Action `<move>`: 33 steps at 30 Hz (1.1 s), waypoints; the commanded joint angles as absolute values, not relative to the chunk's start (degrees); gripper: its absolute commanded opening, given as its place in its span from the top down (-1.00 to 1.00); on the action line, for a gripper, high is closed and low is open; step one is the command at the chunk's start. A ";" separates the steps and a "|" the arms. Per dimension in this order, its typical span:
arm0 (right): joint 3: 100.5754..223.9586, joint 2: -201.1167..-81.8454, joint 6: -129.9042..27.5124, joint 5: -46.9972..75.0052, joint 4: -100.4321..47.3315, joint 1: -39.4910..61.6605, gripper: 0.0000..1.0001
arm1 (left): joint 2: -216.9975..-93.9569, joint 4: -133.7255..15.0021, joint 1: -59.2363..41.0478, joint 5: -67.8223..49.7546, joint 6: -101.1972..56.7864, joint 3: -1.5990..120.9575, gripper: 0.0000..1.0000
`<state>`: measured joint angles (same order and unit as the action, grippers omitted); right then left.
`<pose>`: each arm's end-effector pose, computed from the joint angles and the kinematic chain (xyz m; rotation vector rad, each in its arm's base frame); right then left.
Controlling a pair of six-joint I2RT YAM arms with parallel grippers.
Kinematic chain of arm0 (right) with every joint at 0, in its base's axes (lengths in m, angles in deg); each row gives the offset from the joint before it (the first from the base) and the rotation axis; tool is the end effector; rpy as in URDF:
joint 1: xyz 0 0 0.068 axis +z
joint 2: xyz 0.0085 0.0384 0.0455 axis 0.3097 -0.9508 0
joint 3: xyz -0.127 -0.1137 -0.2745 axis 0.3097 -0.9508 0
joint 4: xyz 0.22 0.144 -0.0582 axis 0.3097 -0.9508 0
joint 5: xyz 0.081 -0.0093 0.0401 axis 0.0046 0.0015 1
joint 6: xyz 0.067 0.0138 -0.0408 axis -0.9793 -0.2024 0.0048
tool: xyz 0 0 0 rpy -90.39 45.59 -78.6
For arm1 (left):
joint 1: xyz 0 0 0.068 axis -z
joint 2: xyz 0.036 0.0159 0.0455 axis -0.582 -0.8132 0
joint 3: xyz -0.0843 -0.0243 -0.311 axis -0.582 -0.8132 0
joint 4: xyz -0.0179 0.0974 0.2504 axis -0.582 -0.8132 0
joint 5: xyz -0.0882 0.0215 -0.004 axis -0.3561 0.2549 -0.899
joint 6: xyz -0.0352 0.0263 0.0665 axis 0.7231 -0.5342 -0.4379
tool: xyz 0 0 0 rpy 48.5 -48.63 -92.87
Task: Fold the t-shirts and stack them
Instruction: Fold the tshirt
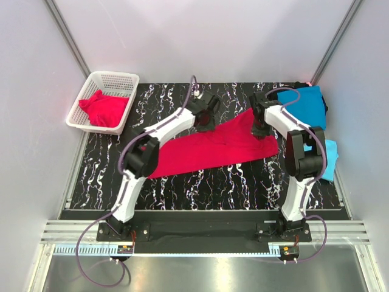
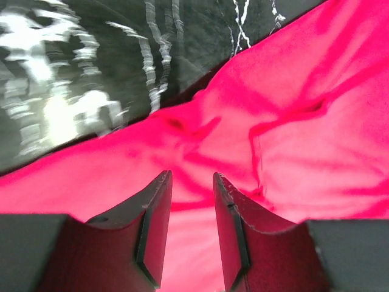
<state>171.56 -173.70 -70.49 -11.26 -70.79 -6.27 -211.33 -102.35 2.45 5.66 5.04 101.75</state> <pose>0.4316 0.0687 0.2024 0.4062 2.7245 -0.2719 0.4485 -0.3412 0.2136 -0.0601 2.6125 -0.3521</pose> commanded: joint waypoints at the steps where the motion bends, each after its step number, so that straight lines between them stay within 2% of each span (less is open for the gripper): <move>1: 174.26 -166.58 -68.90 -9.20 -70.25 -5.83 0.77 | -197.69 -102.16 0.88 12.22 1.55 95.46 0.22; 6: 169.61 -160.34 -69.87 -5.86 -70.16 -4.42 0.69 | -186.53 -105.05 0.27 16.54 2.86 82.71 0.18; 14: 156.69 -156.02 -73.03 -0.41 -64.98 -2.75 0.67 | -181.50 -107.17 -0.26 18.47 9.36 63.12 0.22; 21: 154.75 -158.57 -73.74 1.44 -62.69 -0.90 0.69 | -181.41 -106.99 -5.44 19.71 13.06 55.64 0.33; 27: 155.71 -162.88 -74.17 1.62 -62.25 -0.64 0.69 | -179.21 -106.20 -10.71 20.94 11.31 53.34 0.33; 29: 155.80 -164.46 -74.96 1.44 -62.25 -0.46 0.62 | -179.56 -106.03 -12.74 20.76 10.08 53.78 0.33; 30: 155.89 -164.90 -75.14 1.27 -62.17 -0.55 0.46 | -179.91 -105.76 -13.26 20.50 9.72 54.04 0.33; 33: 156.24 -165.52 -75.76 -0.14 -62.08 -0.38 0.33 | -180.09 -105.24 -14.67 19.62 7.97 55.62 0.34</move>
<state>154.42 -165.50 -74.45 1.00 -63.19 -1.00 -182.09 -107.16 -13.73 18.65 9.96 53.51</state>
